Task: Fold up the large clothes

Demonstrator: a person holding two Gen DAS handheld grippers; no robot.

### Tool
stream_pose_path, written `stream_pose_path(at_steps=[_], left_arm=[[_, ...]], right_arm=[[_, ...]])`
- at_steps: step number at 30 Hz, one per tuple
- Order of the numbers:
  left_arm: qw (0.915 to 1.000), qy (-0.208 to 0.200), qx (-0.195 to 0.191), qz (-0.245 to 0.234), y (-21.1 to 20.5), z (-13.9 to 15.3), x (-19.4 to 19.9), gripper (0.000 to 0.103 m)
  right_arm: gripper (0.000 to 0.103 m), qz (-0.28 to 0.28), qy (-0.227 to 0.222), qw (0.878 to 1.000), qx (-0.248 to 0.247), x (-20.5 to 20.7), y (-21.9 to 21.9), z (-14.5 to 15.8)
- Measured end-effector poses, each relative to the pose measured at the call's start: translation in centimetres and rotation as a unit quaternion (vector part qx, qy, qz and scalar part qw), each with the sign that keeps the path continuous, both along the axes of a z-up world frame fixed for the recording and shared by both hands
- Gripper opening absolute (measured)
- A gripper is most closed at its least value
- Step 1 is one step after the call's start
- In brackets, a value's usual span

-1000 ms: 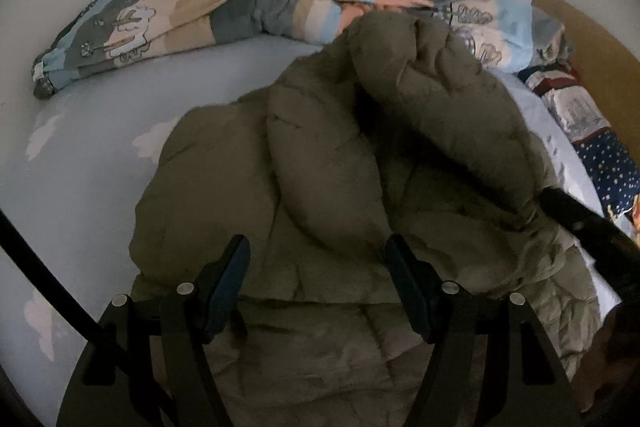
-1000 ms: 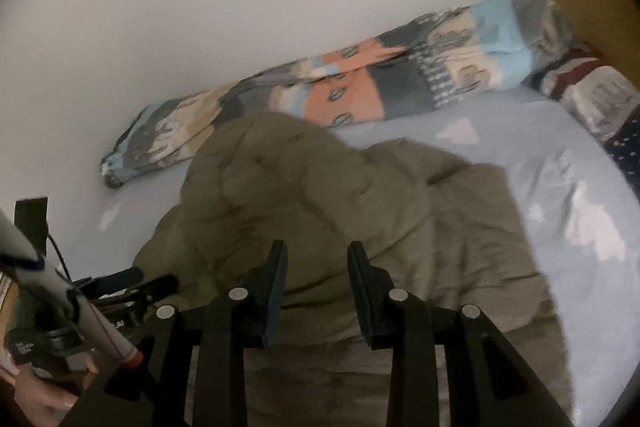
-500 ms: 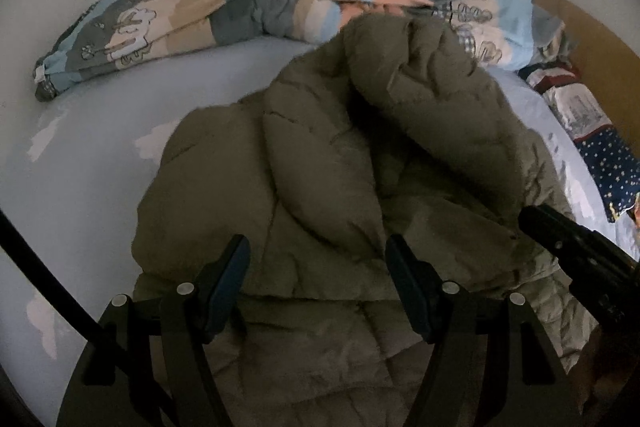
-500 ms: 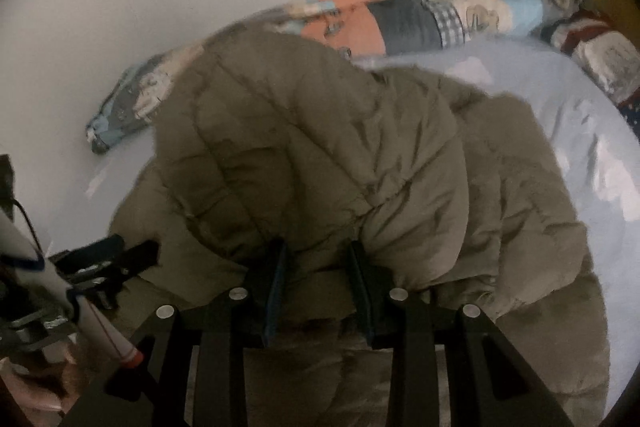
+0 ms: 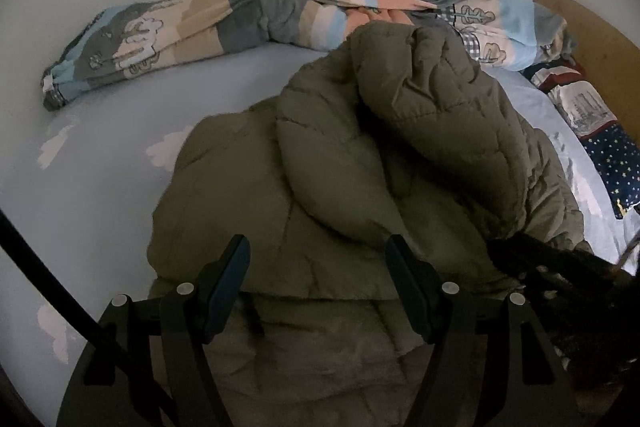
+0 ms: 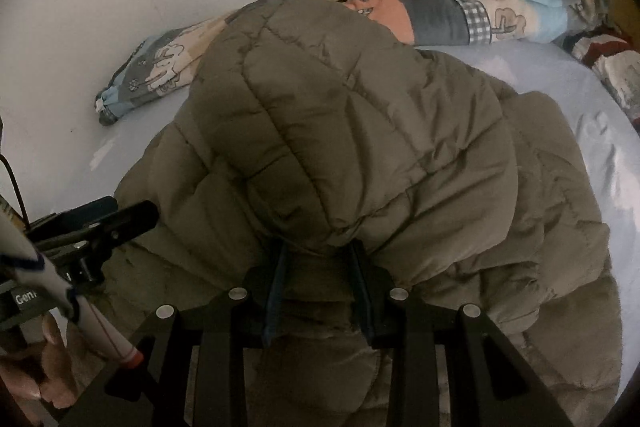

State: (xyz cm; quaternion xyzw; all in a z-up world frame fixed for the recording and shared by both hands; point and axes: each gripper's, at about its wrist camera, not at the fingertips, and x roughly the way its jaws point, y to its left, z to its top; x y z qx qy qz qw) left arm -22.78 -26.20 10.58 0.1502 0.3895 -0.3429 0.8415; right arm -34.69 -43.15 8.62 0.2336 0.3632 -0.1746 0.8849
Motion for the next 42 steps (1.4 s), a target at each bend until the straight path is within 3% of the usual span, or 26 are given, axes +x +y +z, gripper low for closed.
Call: stream_pose_path(at_steps=[3, 6, 14, 31, 42], left_arm=[[0.9998, -0.02, 0.002, 0.004, 0.2, 0.5, -0.3, 0.069], [0.9992, -0.039, 0.002, 0.006, 0.4, 0.9, -0.7, 0.069], [0.9961, -0.087, 0.007, 0.011, 0.5, 1.8, -1.6, 0.069], [0.9956, -0.092, 0.01, 0.014, 0.5, 1.7, -1.4, 0.069], [0.9953, -0.095, 0.013, 0.016, 0.4, 1.6, -1.2, 0.069]], right_arm=[[0.034, -0.01, -0.024, 1.0, 0.004, -0.8, -0.3, 1.1], [0.034, -0.031, -0.036, 0.999, -0.023, -1.7, -0.1, 2.2], [0.036, -0.048, -0.006, 0.999, -0.023, -1.4, -0.8, 1.1], [0.04, -0.037, 0.009, 0.999, -0.018, -0.5, -1.1, 0.3], [0.04, -0.085, -0.046, 0.995, -0.024, -2.4, -2.4, 2.2]])
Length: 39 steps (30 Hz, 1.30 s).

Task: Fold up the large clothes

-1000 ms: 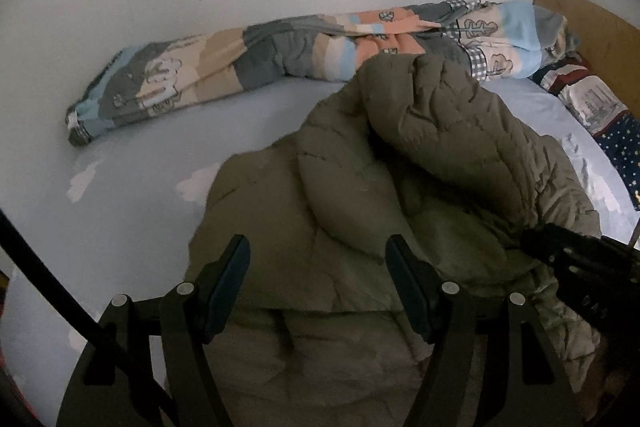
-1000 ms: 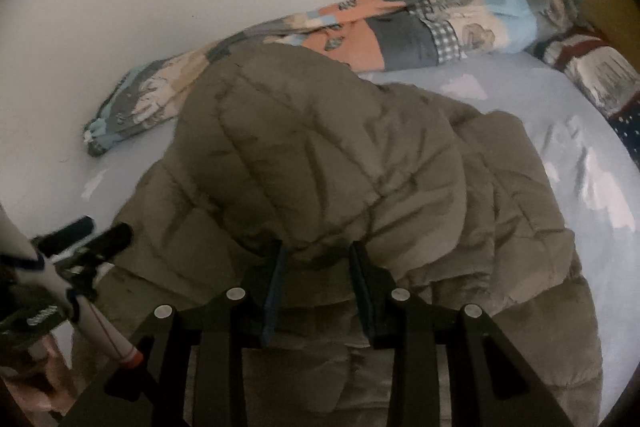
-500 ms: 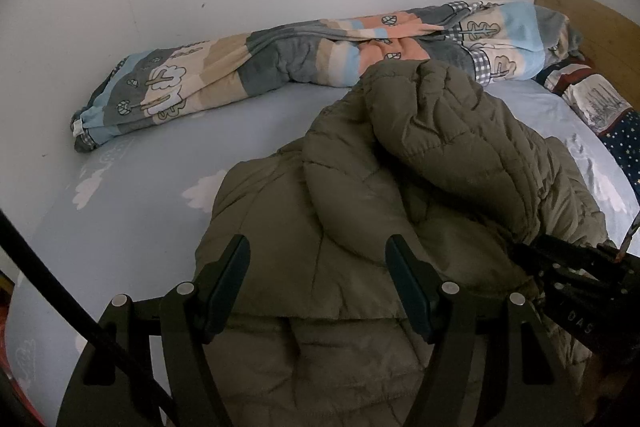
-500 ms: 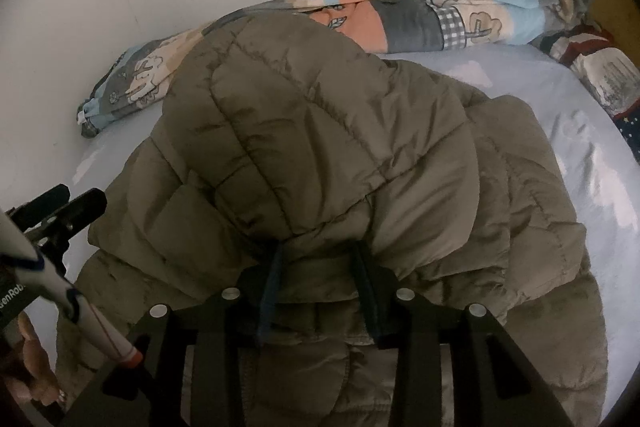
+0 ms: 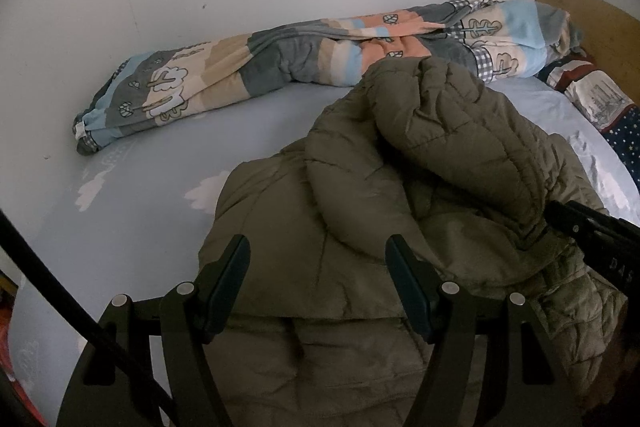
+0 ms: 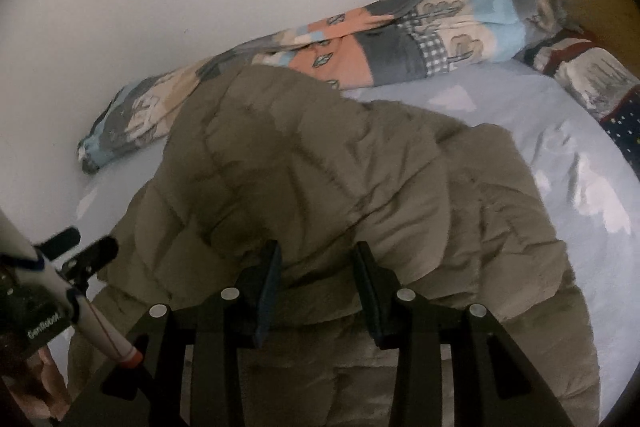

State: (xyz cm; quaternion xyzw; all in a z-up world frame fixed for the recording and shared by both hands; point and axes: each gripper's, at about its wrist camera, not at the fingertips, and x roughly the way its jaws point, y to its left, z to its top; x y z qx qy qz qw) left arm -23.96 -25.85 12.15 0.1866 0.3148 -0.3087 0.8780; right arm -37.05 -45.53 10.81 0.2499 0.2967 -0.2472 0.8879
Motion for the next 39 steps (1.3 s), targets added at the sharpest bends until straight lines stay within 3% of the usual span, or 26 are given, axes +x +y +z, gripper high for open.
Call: stream_pose_path(at_steps=[6, 21, 32, 39], left_arm=[[1.0, -0.002, 0.002, 0.0, 0.0, -0.1, 0.0, 0.069], [0.9999, 0.005, 0.009, 0.002, -0.2, -0.6, 0.3, 0.069], [0.9988, 0.046, 0.009, 0.015, 0.2, -1.3, 1.3, 0.069], [0.9977, 0.061, 0.022, 0.019, 0.2, -2.2, 1.7, 0.069]], right_arm=[[0.04, -0.002, 0.016, 1.0, 0.023, 0.5, -0.8, -1.1], [0.043, 0.01, 0.044, 0.999, 0.026, 1.3, -1.0, -2.3], [0.043, 0.0, 0.004, 1.0, 0.015, 0.1, -0.5, -0.2], [0.046, 0.019, 0.044, 0.999, 0.025, 1.2, -0.4, -1.8]])
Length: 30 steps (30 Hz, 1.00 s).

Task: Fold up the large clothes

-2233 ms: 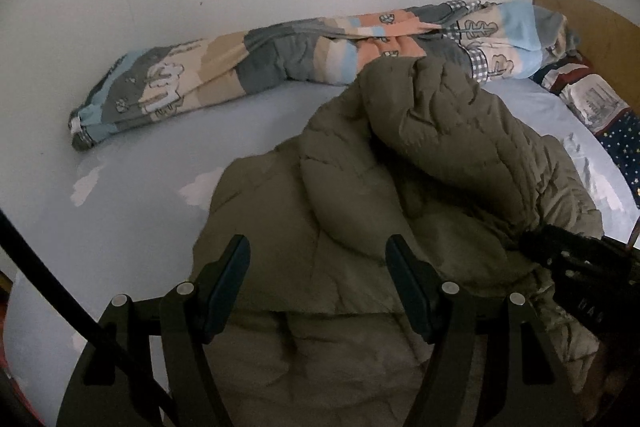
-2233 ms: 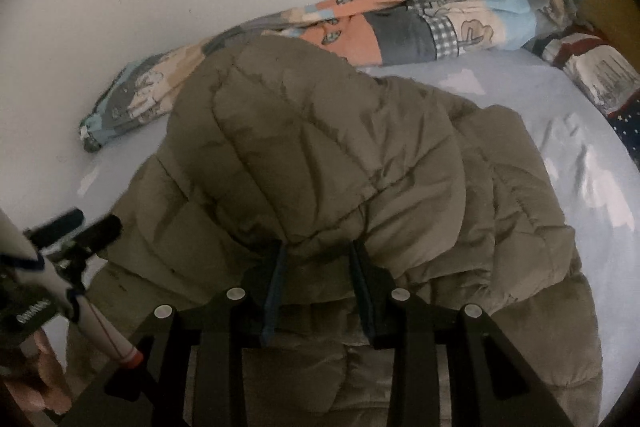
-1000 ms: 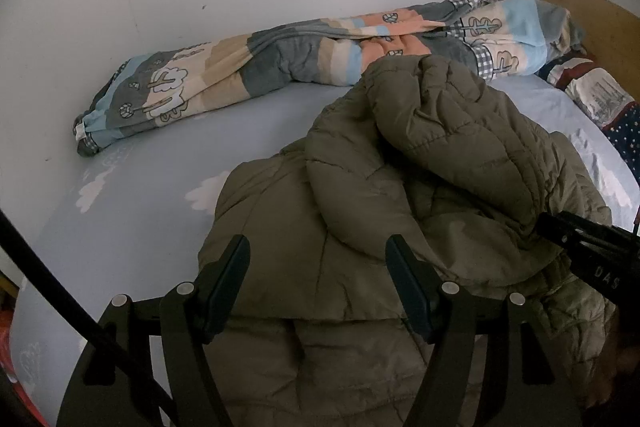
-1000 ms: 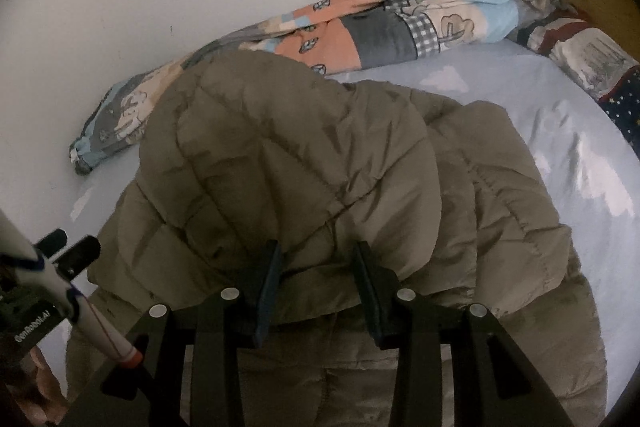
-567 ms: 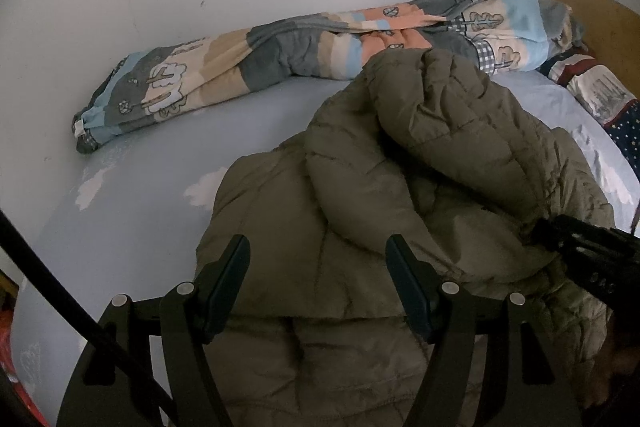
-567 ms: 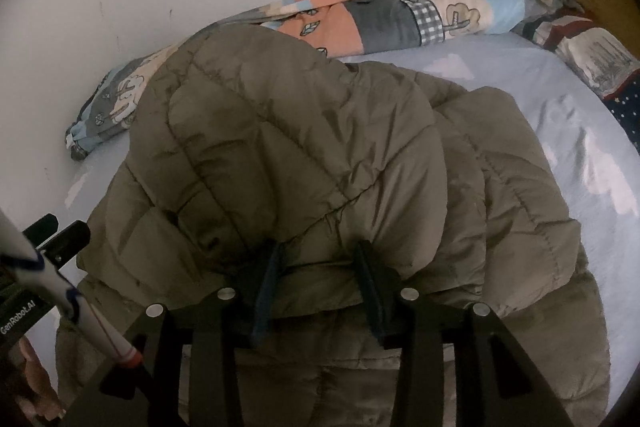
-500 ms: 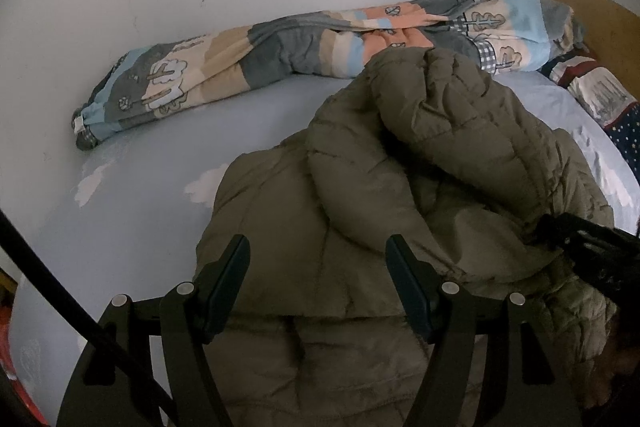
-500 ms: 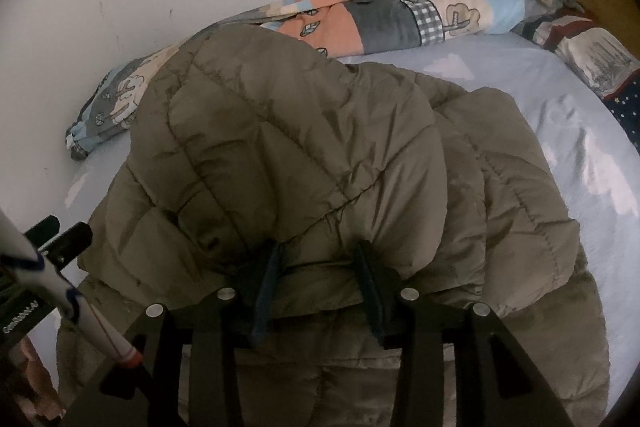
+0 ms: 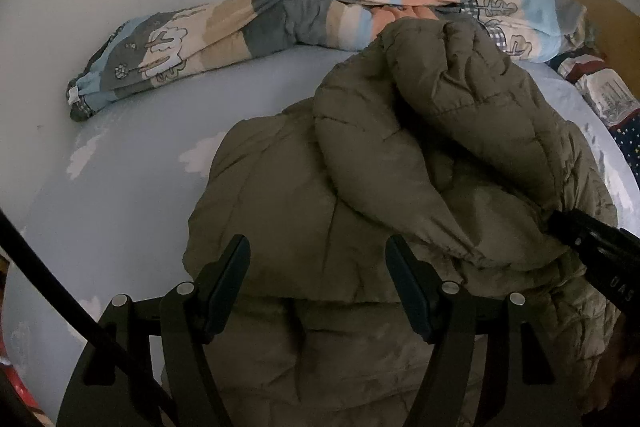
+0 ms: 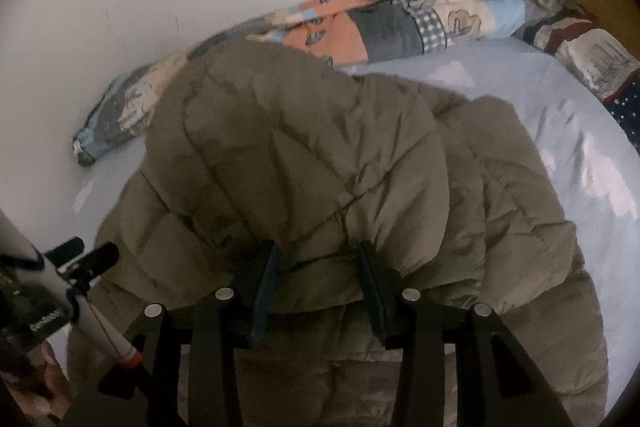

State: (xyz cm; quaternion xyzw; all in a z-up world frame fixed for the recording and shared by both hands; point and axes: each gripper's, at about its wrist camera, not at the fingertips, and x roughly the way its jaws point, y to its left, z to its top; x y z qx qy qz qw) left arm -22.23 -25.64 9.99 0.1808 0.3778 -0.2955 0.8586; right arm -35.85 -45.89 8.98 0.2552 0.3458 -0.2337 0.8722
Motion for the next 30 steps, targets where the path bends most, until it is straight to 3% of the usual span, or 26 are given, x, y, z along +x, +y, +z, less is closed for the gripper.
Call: stream_pose_path(at_steps=[6, 11, 18, 25, 28, 30], left_arm=[[1.0, -0.001, -0.005, 0.001, 0.3, 0.6, -0.3, 0.069], [0.9999, -0.009, -0.008, 0.002, 0.9, 1.4, -0.8, 0.069], [0.9991, -0.036, -0.017, 0.012, 2.9, 3.5, -2.0, 0.069], [0.9977, -0.024, -0.055, 0.033, 7.9, 5.3, -3.8, 0.069], [0.998, -0.042, -0.032, 0.036, 9.9, 4.7, -6.2, 0.069], [0.9983, -0.039, -0.027, 0.033, 11.4, 4.0, -8.3, 0.069]], right_arm=[[0.046, -0.006, -0.019, 1.0, -0.007, -0.6, 0.2, 1.1], [0.047, 0.004, 0.008, 1.0, -0.002, -0.5, 0.4, 0.9], [0.047, 0.01, -0.004, 0.999, -0.033, -3.2, 1.8, 4.1], [0.048, 0.011, -0.008, 0.999, -0.038, -8.5, 4.0, 6.4], [0.057, 0.003, -0.016, 0.999, -0.032, -11.7, 5.7, 6.8], [0.058, 0.001, -0.015, 1.0, -0.024, -13.6, 6.9, 6.4]])
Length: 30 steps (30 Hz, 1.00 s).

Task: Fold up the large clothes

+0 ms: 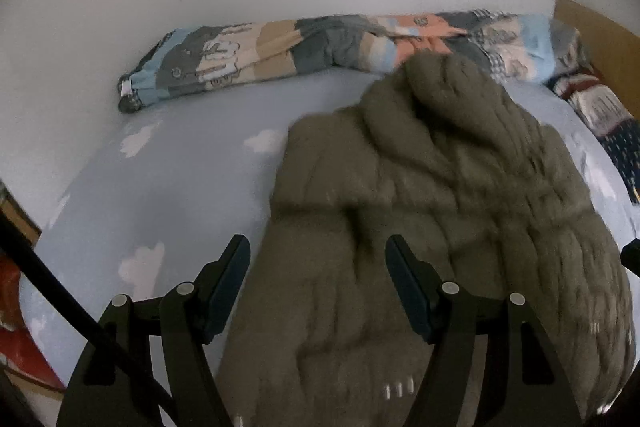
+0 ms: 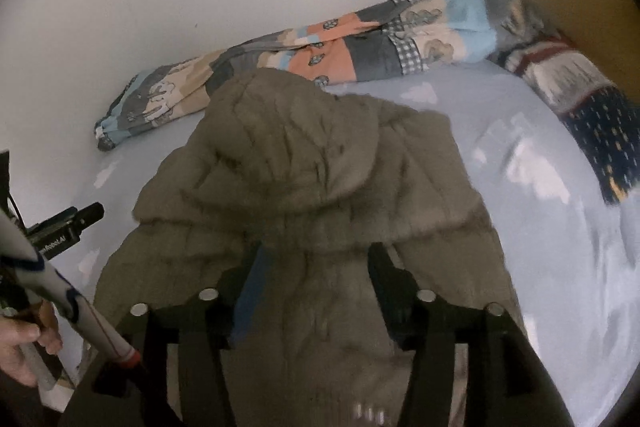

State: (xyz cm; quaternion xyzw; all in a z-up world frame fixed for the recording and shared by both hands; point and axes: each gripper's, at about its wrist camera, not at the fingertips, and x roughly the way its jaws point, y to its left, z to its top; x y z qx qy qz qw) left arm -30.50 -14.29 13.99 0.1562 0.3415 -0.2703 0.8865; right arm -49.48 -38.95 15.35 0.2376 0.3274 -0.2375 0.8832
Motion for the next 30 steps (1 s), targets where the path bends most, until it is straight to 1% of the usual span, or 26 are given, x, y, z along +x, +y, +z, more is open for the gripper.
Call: stream_pose_path(at_steps=[2, 4, 6, 8, 9, 11, 13, 17, 19, 22, 26, 30], left_arm=[[0.9998, 0.016, 0.005, -0.001, 1.5, -1.3, -2.3, 0.069], [0.9989, 0.045, 0.012, 0.004, 3.2, -3.0, -4.5, 0.069], [0.9964, 0.082, 0.016, 0.009, 4.9, -4.8, -6.3, 0.069], [0.9941, 0.104, 0.024, 0.018, 6.4, -6.2, -7.9, 0.069], [0.9936, 0.108, 0.025, 0.022, 7.0, -6.6, -8.6, 0.069], [0.9939, 0.101, 0.031, 0.032, 8.4, -7.3, -10.1, 0.069], [0.9936, 0.098, 0.037, 0.041, 9.3, -7.7, -10.7, 0.069], [0.9914, 0.109, 0.045, 0.057, 10.1, -9.0, -10.7, 0.069], [0.9889, 0.126, 0.046, 0.064, 10.1, -9.8, -10.2, 0.069], [0.9872, 0.134, 0.057, 0.066, 9.9, -10.9, -9.8, 0.071], [0.9876, 0.127, 0.062, 0.069, 9.8, -11.3, -9.9, 0.075], [0.9897, 0.11, 0.069, 0.061, 9.7, -11.7, -10.3, 0.077]], right_arm=[[0.058, 0.0, 0.01, 1.0, 0.005, -2.0, 1.6, -0.7], [0.058, -0.001, 0.014, 1.0, 0.015, -4.0, 3.0, -1.3], [0.058, -0.003, 0.019, 0.999, 0.029, -5.8, 4.4, -2.0], [0.058, 0.002, 0.027, 0.999, 0.031, -7.0, 5.6, -2.7], [0.058, 0.003, 0.033, 0.999, 0.03, -7.6, 6.2, -3.0], [0.058, 0.007, 0.043, 0.999, 0.032, -8.7, 7.4, -3.7], [0.058, 0.007, 0.047, 0.998, 0.035, -9.3, 8.0, -4.1], [0.058, 0.007, 0.068, 0.997, 0.048, -10.9, 9.6, -5.9], [0.058, 0.011, 0.081, 0.996, 0.044, -11.3, 10.3, -6.5], [0.058, 0.018, 0.1, 0.994, 0.037, -11.3, 11.0, -7.5], [0.058, 0.023, 0.136, 0.99, 0.025, -11.0, 11.4, -9.4], [0.06, 0.02, 0.142, 0.989, 0.035, -11.1, 11.2, -10.1]])
